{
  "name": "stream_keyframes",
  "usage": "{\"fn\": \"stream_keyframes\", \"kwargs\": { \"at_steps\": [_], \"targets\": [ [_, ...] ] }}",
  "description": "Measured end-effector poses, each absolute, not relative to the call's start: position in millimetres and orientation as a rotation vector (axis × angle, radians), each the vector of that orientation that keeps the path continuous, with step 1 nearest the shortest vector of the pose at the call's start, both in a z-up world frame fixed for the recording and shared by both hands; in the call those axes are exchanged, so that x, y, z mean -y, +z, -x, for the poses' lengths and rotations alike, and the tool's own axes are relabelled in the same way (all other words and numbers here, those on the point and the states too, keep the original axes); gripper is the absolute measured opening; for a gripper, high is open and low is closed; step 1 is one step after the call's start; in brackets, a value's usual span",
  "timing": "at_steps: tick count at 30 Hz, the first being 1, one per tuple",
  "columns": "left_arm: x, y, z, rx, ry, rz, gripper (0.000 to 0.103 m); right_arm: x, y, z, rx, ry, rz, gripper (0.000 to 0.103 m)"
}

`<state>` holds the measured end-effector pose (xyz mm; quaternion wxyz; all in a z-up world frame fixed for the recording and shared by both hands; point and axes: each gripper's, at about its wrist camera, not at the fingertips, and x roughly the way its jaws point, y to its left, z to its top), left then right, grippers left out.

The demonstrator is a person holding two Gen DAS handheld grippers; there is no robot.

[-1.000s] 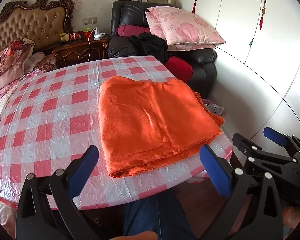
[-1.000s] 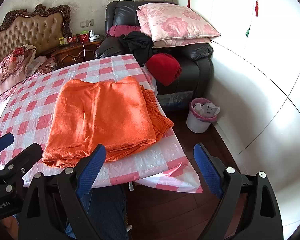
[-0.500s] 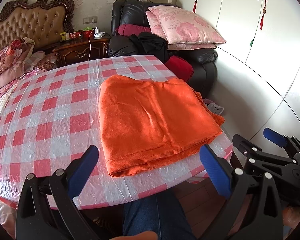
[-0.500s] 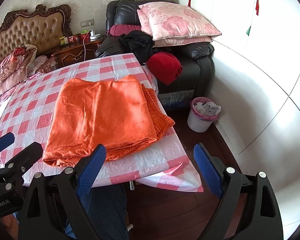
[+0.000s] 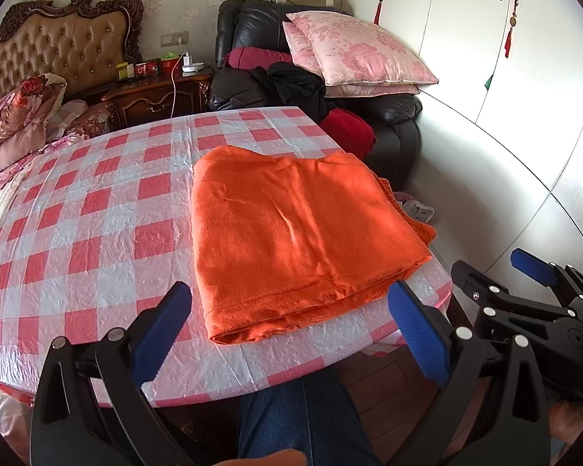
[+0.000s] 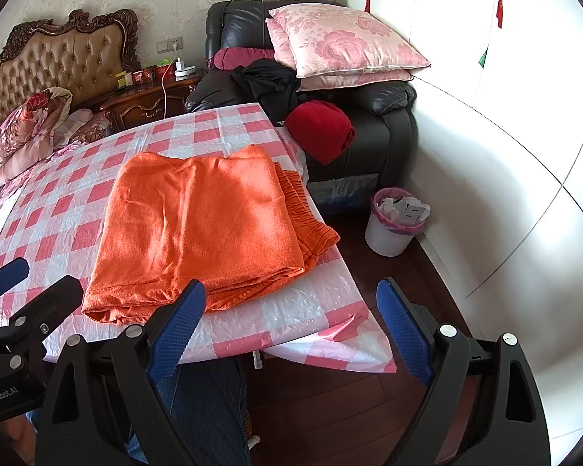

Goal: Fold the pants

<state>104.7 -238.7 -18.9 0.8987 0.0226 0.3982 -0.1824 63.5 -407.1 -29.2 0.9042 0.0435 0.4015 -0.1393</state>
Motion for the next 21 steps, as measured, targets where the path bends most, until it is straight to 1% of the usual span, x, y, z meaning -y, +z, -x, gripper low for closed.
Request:
{"fn": "stream_keyframes", "kwargs": {
  "at_steps": [13, 16, 18, 21],
  "targets": [
    [248, -29, -117, -0.804, -0.408, -0.036, 0.101, 413, -39, -70, -0.861, -0.300, -0.100, 0.087],
    [247, -34, -130, -0.838, -0.452, 0.008, 0.101, 417, -43, -76, -0.880, -0.315, -0.101, 0.087],
    [242, -32, -136, -0.830, -0.459, 0.003, 0.101, 420, -45, -80, -0.888, -0.332, -0.099, 0.087],
    [202, -26, -149, -0.791, -0.428, 0.031, 0.101, 422, -45, -87, -0.887, -0.356, -0.117, 0.088]
  ]
}}
